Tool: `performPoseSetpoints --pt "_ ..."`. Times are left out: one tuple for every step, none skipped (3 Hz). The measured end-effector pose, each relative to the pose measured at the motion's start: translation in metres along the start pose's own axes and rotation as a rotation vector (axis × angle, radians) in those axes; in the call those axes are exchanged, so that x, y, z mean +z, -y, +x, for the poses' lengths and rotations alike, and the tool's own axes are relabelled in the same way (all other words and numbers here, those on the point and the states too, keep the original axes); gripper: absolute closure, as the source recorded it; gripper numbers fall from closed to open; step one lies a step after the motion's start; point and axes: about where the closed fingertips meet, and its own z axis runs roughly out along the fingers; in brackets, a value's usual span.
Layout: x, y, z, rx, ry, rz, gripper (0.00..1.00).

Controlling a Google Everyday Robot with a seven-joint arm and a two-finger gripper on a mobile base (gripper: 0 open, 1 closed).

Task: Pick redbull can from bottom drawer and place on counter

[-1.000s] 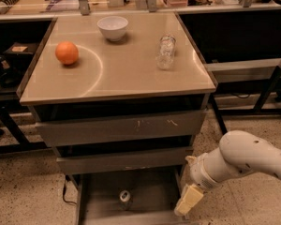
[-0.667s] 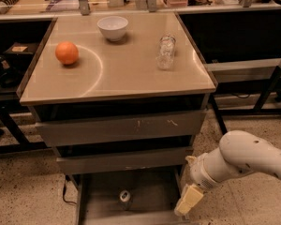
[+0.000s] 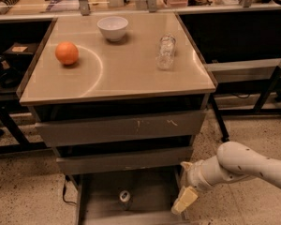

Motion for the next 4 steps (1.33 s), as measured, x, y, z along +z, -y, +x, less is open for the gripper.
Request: performPoseSetpoints --pt "0.029 0.008 0.014 0.021 0.050 -0.035 0.00" --pt "0.035 0.007 0.017 0.026 0.052 -0.046 0.00" --pt "0.051 0.000 0.029 0.050 0.085 -0.068 0.00" --pt "0.081 0.000 0.043 0.070 0.154 -0.079 0.00"
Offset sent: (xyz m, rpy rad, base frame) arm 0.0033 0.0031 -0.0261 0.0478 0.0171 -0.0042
